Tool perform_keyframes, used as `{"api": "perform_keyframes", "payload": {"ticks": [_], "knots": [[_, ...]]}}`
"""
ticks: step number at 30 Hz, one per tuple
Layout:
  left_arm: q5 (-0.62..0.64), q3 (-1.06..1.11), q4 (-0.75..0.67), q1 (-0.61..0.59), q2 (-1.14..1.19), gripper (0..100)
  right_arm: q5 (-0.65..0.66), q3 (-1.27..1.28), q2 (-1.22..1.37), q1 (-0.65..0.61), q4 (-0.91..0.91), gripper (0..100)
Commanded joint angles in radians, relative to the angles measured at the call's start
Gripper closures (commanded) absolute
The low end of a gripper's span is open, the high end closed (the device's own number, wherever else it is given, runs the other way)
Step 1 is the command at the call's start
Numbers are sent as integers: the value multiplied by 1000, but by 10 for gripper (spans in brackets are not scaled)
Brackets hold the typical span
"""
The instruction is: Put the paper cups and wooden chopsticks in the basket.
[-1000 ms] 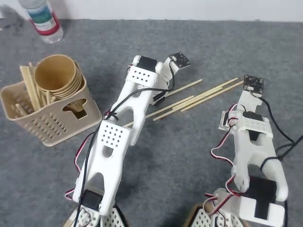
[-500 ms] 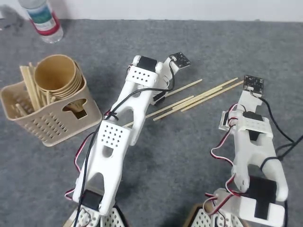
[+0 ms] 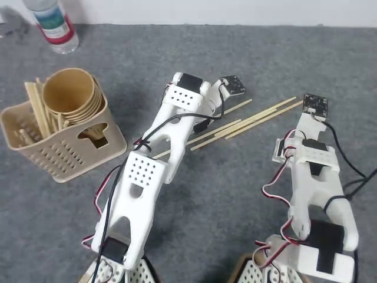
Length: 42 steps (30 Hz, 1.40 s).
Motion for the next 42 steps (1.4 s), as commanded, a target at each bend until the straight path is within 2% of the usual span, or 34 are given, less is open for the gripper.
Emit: {"api": "perform_keyframes", "payload": {"ticks": [1,9,15,19,29,34,39,42], "knots": [[-17,15,32,14,-11,987,17,2,-41,-10,-15,700],[9,120,32,57,-133,988,17,2,-41,-10,-16,700],[64,255,32,144,-400,988,17,2,-41,-10,-16,700],[64,358,29,146,-592,988,17,2,-41,-10,-16,700],[269,407,29,-9,-1069,988,17,2,-41,-10,-16,700],[391,427,29,-140,-1358,988,17,2,-41,-10,-16,700],[408,604,20,-262,-1662,988,17,2,-41,-12,-16,700],[408,763,-52,-351,-1846,988,17,2,-41,-12,-16,700]]}}
